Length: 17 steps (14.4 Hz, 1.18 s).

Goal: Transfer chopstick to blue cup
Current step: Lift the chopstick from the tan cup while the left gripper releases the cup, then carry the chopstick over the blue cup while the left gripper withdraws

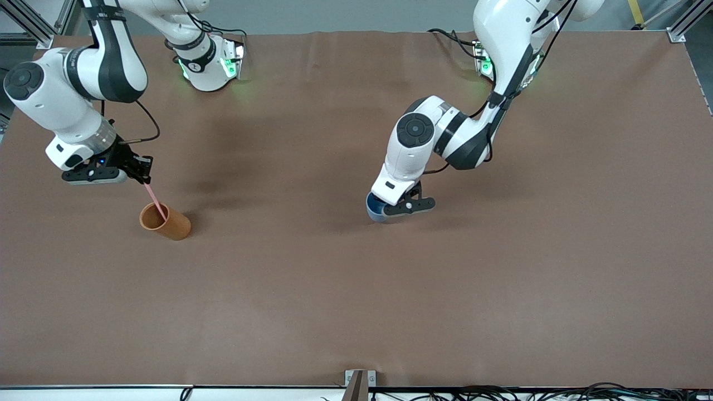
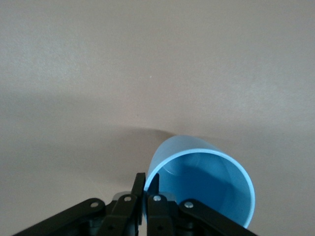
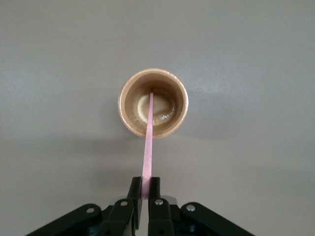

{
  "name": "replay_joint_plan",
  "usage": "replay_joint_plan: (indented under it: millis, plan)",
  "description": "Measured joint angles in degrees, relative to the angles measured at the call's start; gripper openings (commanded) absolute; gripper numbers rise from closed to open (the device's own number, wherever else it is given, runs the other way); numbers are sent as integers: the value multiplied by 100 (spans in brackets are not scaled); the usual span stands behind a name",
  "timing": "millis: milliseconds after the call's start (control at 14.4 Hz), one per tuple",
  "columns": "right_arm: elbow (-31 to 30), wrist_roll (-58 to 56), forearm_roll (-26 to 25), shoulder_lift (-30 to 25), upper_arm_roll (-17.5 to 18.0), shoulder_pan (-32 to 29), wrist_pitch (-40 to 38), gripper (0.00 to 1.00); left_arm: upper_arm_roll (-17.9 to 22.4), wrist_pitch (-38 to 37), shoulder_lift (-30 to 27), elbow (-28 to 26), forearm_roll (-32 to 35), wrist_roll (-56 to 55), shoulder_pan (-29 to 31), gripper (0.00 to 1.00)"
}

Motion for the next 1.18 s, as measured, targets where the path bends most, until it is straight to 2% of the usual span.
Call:
replay_joint_plan:
  millis: [208,277,347,486,832,971,1179]
  plan:
    - [213,0,10,-4,-2,-3,-367,4,0,0,41,8,0,0,-11,9]
    - [375,0,12,-11,-3,-4,-666,4,0,0,51,8,0,0,-13,22]
    - [599,3,14,-20,-3,-4,-1070,4,0,0,67,8,0,0,-17,45]
    - [1209,8,18,-41,-4,-5,-2059,4,3,1,88,15,0,0,-13,100]
    - [2699,186,24,-59,21,1,-3969,4,34,-120,-74,197,0,-62,27,100]
    - [3241,288,23,26,55,58,-4563,4,76,-514,-472,284,8,149,212,100]
    - [4150,874,24,427,85,370,-5440,4,98,-1179,-1333,322,18,1277,973,100]
